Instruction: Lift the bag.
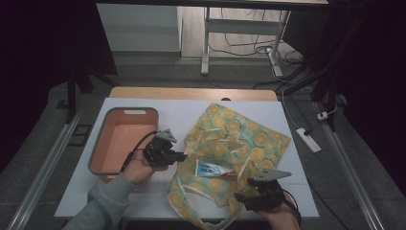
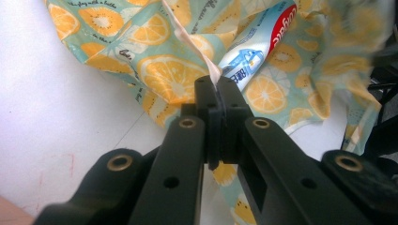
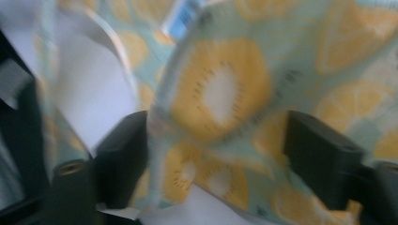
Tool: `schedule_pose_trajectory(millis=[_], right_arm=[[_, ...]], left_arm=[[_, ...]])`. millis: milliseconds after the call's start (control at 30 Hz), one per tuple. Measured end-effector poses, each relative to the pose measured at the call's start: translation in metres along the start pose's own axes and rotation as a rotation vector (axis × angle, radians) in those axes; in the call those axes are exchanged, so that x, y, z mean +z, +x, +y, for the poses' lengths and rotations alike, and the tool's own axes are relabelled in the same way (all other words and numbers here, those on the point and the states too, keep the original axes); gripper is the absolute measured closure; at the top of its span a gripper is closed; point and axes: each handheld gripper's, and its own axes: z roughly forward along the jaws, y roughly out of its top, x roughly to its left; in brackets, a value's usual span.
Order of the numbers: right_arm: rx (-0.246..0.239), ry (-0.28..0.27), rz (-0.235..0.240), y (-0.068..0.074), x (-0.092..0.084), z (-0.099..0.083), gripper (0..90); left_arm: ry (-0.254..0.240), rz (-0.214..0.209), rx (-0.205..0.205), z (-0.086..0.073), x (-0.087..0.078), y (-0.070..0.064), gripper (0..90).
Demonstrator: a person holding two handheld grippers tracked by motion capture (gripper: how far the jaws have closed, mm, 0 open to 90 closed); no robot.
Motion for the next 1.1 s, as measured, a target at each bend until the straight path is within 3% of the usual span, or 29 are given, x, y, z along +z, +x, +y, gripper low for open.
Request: schedule_pose_trajectory(millis=[100,167,267,400,467,500,633,867,933,1100], right_arm=[[0.017,0.030,-0.020,-0.008,0.007,-0.008,62.1],[0.046,0.044,-0.016,-0.015,0.010,-0.010,76.8],[0.054,0.025,-0.029,-0.021,0.007,-0.010,87.8],[0.044,-0.056,-0.052,-0.022,-0.007,-0.006,89.4],[0.041,-0.124,-0.036,-0.023,-0.017,-0.001,89.5],[0.044,-0.157,-0.024,-0.023,-0.022,0.003,89.6],[0.010,-0.267,-0.055,-0.025,-0.044,0.025,89.8],[-0.009,-0.392,-0.064,-0.034,-0.070,0.061,89.9],[-0.018,-0.411,-0.074,-0.034,-0.076,0.069,90.0],[0.003,-0.457,-0.047,-0.042,-0.086,0.088,90.0]], left_arm=[[-0.003,0.002,-0.001,0.000,0.000,0.001,89.1],[-0.003,0.004,-0.002,0.000,0.000,0.001,89.1],[-0.011,0.005,-0.004,-0.001,-0.001,0.001,89.1],[-0.056,0.009,-0.009,-0.002,-0.009,0.001,89.2],[-0.077,0.002,-0.006,-0.001,-0.013,0.001,89.2],[-0.084,0.007,0.000,-0.001,-0.016,0.001,89.2],[-0.130,0.023,0.001,-0.002,-0.029,0.002,89.3],[-0.209,0.035,0.005,-0.003,-0.054,0.001,89.4],[-0.226,0.035,0.003,-0.003,-0.060,0.002,89.4],[-0.270,0.042,-0.007,0.000,-0.076,0.008,89.5]])
